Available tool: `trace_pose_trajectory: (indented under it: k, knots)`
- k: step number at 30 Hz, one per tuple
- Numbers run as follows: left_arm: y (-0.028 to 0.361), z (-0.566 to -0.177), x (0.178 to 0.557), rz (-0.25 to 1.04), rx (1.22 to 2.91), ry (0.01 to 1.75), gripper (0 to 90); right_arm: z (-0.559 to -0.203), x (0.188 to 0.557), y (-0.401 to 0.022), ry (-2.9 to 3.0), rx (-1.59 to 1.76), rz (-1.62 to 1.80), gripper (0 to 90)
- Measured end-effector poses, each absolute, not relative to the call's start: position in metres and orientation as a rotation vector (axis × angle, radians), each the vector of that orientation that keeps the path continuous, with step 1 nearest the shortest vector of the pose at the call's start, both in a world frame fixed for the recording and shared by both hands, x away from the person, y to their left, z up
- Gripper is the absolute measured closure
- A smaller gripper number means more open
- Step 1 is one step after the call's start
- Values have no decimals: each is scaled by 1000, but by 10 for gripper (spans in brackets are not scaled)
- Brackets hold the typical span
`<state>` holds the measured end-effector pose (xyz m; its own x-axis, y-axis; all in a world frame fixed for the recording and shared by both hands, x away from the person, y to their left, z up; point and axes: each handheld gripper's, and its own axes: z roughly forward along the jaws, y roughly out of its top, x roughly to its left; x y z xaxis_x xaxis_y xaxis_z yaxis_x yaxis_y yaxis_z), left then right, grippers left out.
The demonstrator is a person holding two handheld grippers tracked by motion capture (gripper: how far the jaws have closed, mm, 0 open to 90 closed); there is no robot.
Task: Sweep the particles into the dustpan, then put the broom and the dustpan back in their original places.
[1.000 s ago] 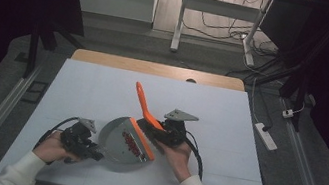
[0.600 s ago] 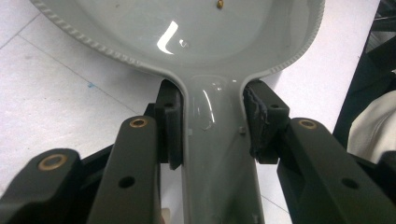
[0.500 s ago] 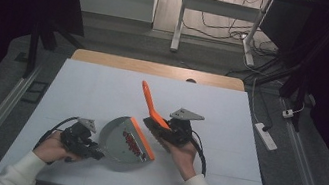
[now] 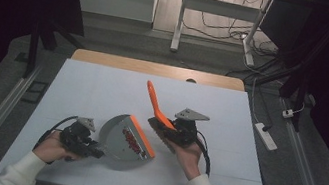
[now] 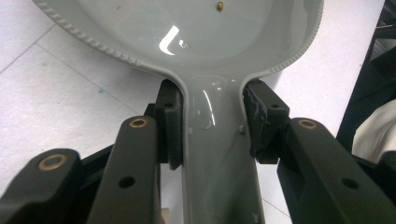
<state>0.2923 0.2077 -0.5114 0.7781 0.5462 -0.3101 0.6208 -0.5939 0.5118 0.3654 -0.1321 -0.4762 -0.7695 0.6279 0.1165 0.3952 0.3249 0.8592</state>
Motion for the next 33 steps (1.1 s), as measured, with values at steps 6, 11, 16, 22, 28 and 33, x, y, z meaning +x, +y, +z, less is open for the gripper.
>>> trace_pose_trajectory:
  k: [6, 11, 16, 22, 28, 33]
  knots:
    - [210, -509, 289, -128, 2322, 892, 615, -471, 359, -146, 2372, 896, 1359, 699]
    - [212, -508, 287, -103, 2292, 922, 615, -468, 355, -161, 2364, 901, 1345, 699]
    - [214, -507, 283, -89, 2267, 942, 615, -465, 350, -178, 2369, 904, 1321, 700]
    - [214, -505, 278, -73, 2232, 975, 614, -466, 341, -195, 2381, 885, 1275, 699]
    - [216, -505, 276, -53, 2194, 1008, 614, -464, 337, -207, 2384, 879, 1270, 699]
    - [217, -506, 275, -47, 2176, 1030, 614, -465, 334, -212, 2397, 868, 1246, 699]
